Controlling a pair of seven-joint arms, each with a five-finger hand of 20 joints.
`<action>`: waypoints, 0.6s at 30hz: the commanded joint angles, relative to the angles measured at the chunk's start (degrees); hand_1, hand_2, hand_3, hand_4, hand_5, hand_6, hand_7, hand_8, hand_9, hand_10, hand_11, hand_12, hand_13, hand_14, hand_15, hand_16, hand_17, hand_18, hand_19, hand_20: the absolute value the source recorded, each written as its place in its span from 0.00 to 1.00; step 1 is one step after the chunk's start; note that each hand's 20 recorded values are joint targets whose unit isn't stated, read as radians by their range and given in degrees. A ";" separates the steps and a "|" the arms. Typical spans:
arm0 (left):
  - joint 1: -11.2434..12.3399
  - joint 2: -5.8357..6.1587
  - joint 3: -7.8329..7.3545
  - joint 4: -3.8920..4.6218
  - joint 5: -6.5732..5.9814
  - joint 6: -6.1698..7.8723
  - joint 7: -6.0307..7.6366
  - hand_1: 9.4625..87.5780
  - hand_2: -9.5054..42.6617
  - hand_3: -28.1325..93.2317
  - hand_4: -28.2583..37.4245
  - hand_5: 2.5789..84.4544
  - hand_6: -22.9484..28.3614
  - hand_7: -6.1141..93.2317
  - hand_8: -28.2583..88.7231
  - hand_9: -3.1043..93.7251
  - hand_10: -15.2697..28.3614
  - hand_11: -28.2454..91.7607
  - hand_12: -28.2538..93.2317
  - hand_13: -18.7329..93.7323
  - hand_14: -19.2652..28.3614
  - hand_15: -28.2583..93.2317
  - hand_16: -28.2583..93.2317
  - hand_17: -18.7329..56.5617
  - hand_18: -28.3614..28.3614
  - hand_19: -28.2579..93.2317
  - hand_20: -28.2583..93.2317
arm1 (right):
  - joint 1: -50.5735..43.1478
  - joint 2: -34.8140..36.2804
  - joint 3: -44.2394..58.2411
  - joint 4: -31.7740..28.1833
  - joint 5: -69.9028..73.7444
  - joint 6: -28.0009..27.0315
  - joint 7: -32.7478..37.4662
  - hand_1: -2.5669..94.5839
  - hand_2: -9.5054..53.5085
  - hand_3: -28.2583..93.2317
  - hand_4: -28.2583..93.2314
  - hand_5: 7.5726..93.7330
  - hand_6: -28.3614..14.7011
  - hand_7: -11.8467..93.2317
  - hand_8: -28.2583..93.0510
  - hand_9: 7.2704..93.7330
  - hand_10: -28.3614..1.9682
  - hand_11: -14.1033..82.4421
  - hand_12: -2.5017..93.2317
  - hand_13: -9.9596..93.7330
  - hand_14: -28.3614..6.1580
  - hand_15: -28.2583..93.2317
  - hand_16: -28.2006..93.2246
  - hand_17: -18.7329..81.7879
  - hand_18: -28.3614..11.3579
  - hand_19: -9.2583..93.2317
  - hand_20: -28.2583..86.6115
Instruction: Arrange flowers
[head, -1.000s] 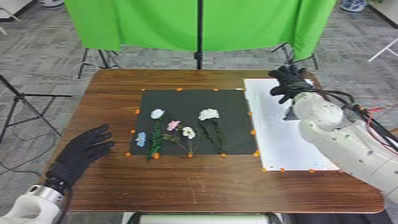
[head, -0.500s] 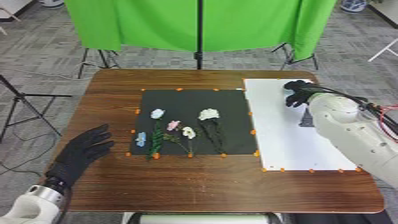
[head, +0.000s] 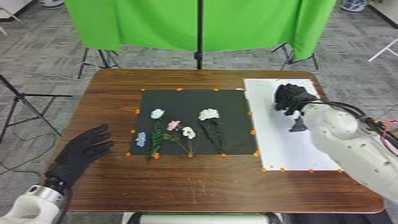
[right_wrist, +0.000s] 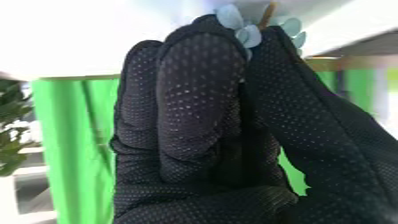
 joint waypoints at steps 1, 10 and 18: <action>0.39 -0.65 0.17 0.29 0.10 -0.22 -0.67 0.20 0.21 0.81 0.00 0.34 0.54 0.25 0.16 0.31 0.63 0.41 0.35 0.36 0.73 0.55 0.20 0.13 0.89 0.68 0.22 | -9.93 -0.93 3.38 -11.86 -2.20 4.46 -7.00 0.58 0.00 0.92 0.00 0.81 0.68 0.46 0.15 0.95 0.78 0.33 0.49 0.98 0.86 0.60 0.46 0.60 0.47 0.92 0.37; -1.13 -0.53 1.25 1.13 0.25 -2.22 -1.37 0.20 0.21 0.81 0.00 0.34 0.54 0.25 0.16 0.31 0.63 0.41 0.35 0.36 0.73 0.55 0.20 0.12 0.90 0.68 0.22 | -8.98 -3.81 -2.04 -10.97 -5.93 7.97 -10.19 0.57 0.00 0.93 0.00 0.80 0.69 0.47 0.15 0.95 0.80 0.34 0.49 0.98 0.87 0.61 0.46 0.60 0.45 0.89 0.42; 0.50 -0.34 0.52 0.55 0.18 -2.16 -0.57 0.20 0.21 0.81 0.00 0.34 0.54 0.25 0.16 0.31 0.63 0.41 0.35 0.36 0.73 0.55 0.20 0.12 0.90 0.68 0.22 | -10.44 -3.12 -1.00 -11.73 -6.19 6.21 -9.05 0.56 0.00 0.92 0.00 0.77 0.70 0.49 0.14 0.93 0.79 0.34 0.49 0.96 0.85 0.61 0.46 0.59 0.43 0.84 0.44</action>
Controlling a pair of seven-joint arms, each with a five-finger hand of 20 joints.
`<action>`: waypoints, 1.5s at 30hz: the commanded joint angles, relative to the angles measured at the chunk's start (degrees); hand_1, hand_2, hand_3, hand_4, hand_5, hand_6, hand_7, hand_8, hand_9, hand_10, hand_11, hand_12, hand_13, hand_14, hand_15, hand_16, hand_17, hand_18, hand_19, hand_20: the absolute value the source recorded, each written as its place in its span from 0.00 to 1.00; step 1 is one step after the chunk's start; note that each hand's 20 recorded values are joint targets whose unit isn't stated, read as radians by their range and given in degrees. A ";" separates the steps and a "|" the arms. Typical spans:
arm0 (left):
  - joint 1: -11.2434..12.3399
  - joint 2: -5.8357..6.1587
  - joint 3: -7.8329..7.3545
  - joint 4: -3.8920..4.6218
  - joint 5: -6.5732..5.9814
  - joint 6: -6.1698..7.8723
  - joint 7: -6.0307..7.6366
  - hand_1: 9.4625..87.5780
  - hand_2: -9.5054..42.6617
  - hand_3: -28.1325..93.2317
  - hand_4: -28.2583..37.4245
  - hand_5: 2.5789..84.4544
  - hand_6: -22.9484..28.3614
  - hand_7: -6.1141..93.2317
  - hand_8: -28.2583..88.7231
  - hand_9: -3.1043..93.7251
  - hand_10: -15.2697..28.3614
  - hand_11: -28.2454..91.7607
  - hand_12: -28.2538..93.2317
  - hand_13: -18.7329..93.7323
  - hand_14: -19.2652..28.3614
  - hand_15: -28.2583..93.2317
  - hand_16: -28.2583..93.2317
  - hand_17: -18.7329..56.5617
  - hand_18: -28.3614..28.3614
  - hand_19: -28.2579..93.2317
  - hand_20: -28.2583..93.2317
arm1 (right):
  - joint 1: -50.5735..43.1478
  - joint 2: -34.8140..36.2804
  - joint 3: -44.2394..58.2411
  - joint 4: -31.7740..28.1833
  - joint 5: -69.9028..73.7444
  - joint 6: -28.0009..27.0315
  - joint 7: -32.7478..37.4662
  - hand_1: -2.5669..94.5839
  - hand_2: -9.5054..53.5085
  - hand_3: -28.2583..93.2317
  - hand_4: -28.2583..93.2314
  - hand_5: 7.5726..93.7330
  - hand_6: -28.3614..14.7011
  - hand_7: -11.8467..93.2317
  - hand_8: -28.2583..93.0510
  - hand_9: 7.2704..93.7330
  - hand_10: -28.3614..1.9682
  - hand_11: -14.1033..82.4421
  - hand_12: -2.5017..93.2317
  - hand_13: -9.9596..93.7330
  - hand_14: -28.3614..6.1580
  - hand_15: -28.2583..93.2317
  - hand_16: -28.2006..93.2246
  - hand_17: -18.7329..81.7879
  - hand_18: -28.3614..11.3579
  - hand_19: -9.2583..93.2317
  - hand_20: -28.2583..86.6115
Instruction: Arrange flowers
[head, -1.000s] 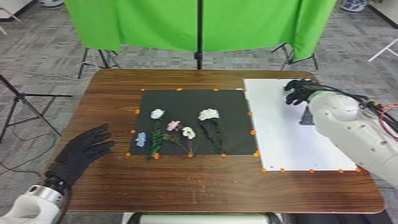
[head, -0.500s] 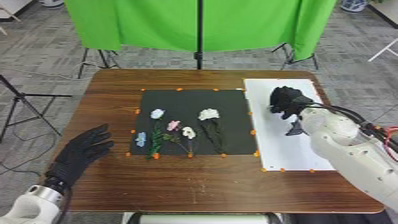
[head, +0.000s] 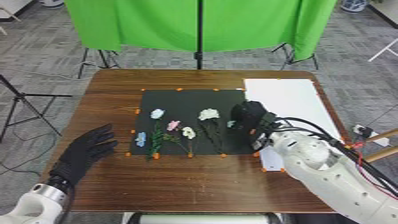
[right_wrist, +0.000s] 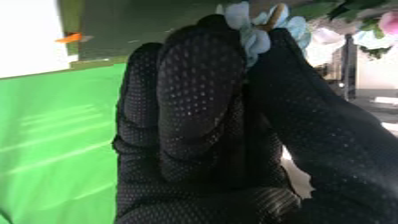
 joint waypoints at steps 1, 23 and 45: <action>1.93 -0.27 -0.53 -0.19 0.22 -0.69 -0.03 0.20 0.21 0.81 0.00 0.34 0.54 0.25 0.15 0.31 0.63 0.41 0.35 0.36 0.73 0.55 0.20 0.12 0.90 0.68 0.22 | -2.44 0.57 1.70 -0.63 -0.44 -3.62 0.70 0.55 0.00 0.92 0.00 0.76 0.70 0.49 0.14 0.92 0.79 0.34 0.48 0.96 0.85 0.61 0.46 0.59 0.43 0.83 0.44; 1.52 -0.90 -1.67 -0.44 0.41 -1.65 0.48 0.20 0.21 0.81 0.00 0.34 0.54 0.25 0.16 0.31 0.63 0.41 0.35 0.36 0.73 0.55 0.20 0.12 0.90 0.68 0.22 | -15.32 -0.39 27.73 -15.01 23.35 -22.26 -1.47 0.23 0.00 0.97 0.00 0.37 0.56 0.29 0.11 0.43 0.58 0.37 0.21 0.69 0.62 0.61 0.39 0.40 0.26 0.72 0.55; 4.59 -3.21 1.17 -3.52 -6.06 9.28 14.55 0.20 0.20 0.81 0.00 0.34 0.54 0.25 0.15 0.30 0.62 0.40 0.35 0.34 0.71 0.53 0.20 0.12 0.89 0.67 0.22 | -49.17 -13.97 62.68 -27.66 64.96 -12.38 -1.57 0.13 0.23 0.95 0.02 0.31 0.63 0.19 0.15 0.30 0.56 0.21 0.24 0.31 0.50 0.31 0.48 0.20 0.22 0.48 0.44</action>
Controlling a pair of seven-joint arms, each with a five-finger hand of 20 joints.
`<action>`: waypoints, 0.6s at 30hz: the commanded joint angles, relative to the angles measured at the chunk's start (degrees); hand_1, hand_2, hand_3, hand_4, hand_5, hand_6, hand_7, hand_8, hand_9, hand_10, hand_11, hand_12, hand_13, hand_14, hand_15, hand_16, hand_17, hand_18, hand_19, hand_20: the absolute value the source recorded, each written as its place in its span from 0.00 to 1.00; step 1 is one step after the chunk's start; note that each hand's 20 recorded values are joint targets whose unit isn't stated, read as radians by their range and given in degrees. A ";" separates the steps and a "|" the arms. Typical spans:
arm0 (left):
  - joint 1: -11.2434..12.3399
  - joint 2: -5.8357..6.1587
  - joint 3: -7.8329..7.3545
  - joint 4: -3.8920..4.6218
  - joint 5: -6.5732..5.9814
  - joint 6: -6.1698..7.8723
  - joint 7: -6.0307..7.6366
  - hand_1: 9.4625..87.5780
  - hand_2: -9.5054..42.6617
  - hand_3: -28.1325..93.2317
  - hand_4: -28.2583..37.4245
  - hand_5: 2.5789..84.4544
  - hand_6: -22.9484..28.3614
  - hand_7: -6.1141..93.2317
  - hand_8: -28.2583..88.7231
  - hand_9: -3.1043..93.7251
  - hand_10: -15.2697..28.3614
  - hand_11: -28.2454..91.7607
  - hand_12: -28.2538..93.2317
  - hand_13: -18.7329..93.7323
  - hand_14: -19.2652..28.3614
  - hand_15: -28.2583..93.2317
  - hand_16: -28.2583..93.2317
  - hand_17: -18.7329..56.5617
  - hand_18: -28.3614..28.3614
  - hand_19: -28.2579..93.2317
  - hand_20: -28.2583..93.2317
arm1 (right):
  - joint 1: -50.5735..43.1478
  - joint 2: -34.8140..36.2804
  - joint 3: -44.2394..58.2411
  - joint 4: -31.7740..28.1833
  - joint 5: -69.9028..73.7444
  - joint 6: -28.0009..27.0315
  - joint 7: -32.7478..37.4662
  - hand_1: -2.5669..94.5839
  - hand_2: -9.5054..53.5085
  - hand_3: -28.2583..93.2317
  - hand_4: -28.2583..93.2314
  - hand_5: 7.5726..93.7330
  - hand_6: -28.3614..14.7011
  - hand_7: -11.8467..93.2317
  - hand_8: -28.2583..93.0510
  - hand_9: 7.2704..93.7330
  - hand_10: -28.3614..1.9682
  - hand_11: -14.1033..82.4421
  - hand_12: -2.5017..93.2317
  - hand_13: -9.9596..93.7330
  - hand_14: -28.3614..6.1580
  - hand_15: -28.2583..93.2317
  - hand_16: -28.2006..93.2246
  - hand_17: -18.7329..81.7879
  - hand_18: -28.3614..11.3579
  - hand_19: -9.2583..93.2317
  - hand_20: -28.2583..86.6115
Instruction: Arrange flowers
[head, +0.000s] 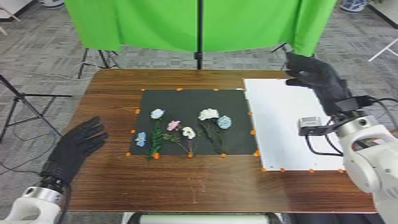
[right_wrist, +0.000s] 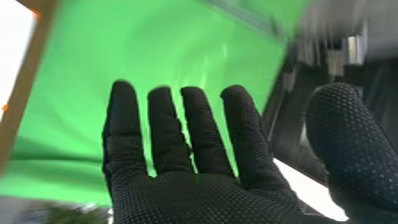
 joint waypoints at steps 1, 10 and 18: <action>2.68 -2.77 0.96 -1.99 -5.64 3.25 6.59 0.20 0.19 0.81 0.00 0.34 0.54 0.25 0.15 0.30 0.62 0.40 0.35 0.34 0.70 0.53 0.20 0.12 0.89 0.66 0.22 | -14.49 -11.51 10.35 -3.69 6.97 -4.82 2.35 0.13 0.22 0.94 0.01 0.30 0.62 0.18 0.16 0.30 0.57 0.20 0.24 0.31 0.50 0.29 0.50 0.20 0.23 0.48 0.44; 1.49 -3.51 1.80 -2.89 -4.30 2.21 6.05 0.19 0.14 0.76 0.00 0.27 0.50 0.23 0.16 0.23 0.56 0.35 0.37 0.28 0.64 0.43 0.24 0.06 0.87 0.60 0.25 | -15.72 -18.24 11.10 -3.81 3.17 -7.52 3.44 0.12 0.14 0.91 0.00 0.26 0.61 0.17 0.16 0.26 0.61 0.17 0.25 0.29 0.52 0.21 0.56 0.17 0.25 0.45 0.42; -1.34 -4.75 4.22 -1.11 -3.99 1.67 4.41 0.18 0.13 0.77 0.00 0.26 0.49 0.22 0.17 0.22 0.55 0.32 0.39 0.27 0.63 0.40 0.27 0.05 0.87 0.59 0.26 | -16.04 -20.99 10.52 -3.67 2.55 -9.00 3.40 0.12 0.13 0.91 0.00 0.24 0.60 0.16 0.17 0.23 0.63 0.15 0.25 0.26 0.50 0.18 0.55 0.14 0.25 0.42 0.40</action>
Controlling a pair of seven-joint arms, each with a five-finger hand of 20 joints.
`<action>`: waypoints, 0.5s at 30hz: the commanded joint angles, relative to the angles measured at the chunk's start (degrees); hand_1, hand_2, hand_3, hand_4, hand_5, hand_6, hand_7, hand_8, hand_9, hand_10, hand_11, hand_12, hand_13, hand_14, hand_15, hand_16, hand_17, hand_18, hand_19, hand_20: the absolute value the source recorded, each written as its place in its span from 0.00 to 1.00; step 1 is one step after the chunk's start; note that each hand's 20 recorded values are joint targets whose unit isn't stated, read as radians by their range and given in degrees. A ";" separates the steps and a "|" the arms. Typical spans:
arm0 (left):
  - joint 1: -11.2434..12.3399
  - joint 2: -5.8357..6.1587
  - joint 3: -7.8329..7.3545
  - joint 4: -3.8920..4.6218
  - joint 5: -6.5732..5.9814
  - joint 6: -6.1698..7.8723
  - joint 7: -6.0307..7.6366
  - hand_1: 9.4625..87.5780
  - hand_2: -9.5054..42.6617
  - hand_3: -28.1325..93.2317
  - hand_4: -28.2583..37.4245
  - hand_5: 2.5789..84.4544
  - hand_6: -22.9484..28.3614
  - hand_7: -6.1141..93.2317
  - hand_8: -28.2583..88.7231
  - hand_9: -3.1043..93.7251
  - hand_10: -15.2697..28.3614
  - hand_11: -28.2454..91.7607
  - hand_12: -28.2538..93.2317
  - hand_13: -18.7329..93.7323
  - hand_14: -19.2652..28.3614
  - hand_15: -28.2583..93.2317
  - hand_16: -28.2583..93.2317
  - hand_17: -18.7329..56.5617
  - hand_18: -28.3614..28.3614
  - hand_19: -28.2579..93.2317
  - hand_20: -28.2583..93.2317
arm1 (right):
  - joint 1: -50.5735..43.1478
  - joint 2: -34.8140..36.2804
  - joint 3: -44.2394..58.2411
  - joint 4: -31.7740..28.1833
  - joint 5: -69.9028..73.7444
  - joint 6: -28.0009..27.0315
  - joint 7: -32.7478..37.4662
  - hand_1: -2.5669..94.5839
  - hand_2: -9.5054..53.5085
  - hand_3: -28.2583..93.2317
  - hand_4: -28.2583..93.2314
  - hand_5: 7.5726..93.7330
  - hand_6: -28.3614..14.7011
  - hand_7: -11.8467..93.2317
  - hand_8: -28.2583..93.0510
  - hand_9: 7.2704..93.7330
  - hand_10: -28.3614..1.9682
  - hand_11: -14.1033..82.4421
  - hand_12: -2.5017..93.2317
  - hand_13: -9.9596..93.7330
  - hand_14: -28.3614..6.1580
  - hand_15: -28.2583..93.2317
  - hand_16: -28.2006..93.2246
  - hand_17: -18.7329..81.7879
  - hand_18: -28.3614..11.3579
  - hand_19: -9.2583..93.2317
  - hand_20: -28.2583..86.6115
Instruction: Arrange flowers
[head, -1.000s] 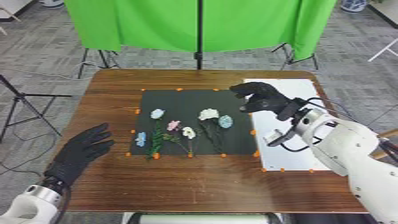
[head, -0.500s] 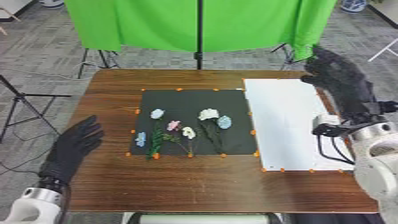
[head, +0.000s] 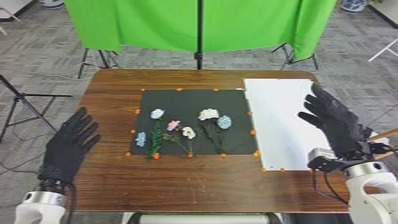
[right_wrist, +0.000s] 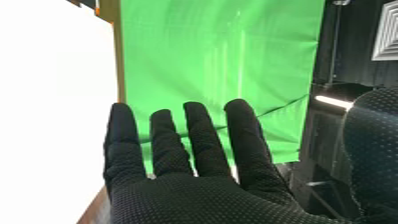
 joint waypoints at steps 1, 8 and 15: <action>-3.45 -1.30 2.90 1.99 1.27 -0.92 -1.21 0.19 0.13 0.77 0.00 0.27 0.50 0.22 0.17 0.22 0.55 0.32 0.39 0.27 0.63 0.40 0.27 0.05 0.86 0.59 0.26 | -0.31 -2.22 -1.31 0.10 -0.15 -1.24 -0.24 0.12 0.13 0.91 0.00 0.23 0.60 0.16 0.17 0.23 0.61 0.15 0.25 0.26 0.50 0.18 0.55 0.14 0.25 0.43 0.40; -2.10 -3.04 3.72 1.82 1.73 -1.36 -2.69 0.18 0.15 0.79 0.00 0.28 0.51 0.23 0.16 0.23 0.56 0.33 0.39 0.28 0.64 0.42 0.27 0.06 0.85 0.59 0.27 | 0.24 -2.13 -3.32 0.36 0.53 -1.20 1.94 0.13 0.14 0.91 0.00 0.24 0.58 0.18 0.17 0.24 0.58 0.16 0.26 0.28 0.50 0.19 0.56 0.13 0.22 0.45 0.40; -5.74 -1.36 5.18 2.94 2.08 -1.40 -2.55 0.19 0.15 0.80 0.00 0.30 0.52 0.25 0.16 0.25 0.58 0.36 0.39 0.30 0.67 0.47 0.26 0.07 0.86 0.61 0.28 | 1.46 -0.74 -5.93 0.80 0.89 3.00 1.69 0.15 0.13 0.94 0.01 0.30 0.57 0.27 0.14 0.29 0.51 0.27 0.26 0.32 0.51 0.32 0.52 0.17 0.19 0.50 0.43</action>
